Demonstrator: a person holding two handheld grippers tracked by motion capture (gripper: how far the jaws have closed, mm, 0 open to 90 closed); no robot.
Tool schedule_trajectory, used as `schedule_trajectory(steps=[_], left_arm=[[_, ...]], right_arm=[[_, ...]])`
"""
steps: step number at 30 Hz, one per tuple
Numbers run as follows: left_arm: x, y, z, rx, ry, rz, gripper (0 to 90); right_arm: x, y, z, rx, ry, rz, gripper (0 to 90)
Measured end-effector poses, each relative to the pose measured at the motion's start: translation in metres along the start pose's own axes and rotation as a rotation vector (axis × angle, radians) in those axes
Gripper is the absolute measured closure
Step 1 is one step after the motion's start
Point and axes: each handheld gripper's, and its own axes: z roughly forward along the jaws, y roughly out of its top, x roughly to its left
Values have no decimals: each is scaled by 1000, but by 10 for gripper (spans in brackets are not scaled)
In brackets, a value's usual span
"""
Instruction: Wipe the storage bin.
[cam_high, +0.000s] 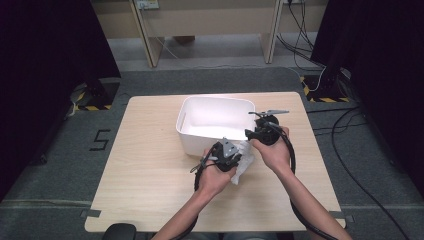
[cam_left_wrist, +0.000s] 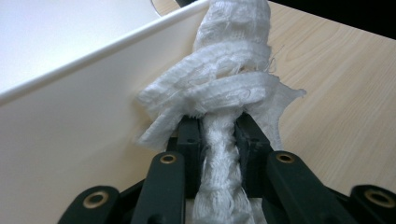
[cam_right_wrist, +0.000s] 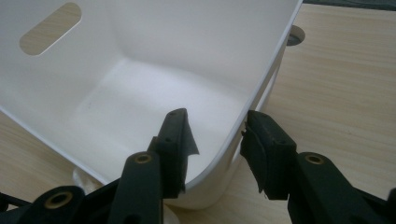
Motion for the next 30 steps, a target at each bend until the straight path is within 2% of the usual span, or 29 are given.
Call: schedule_trajectory(steps=[17,30], left_arm=[[-4,8,-3,-17,-3,10,747],[-4,1,5,-4,-1,7,747]], right_arm=[[0,2,1,4,-6,19,617],[0,1,2,1,-6,22,618]])
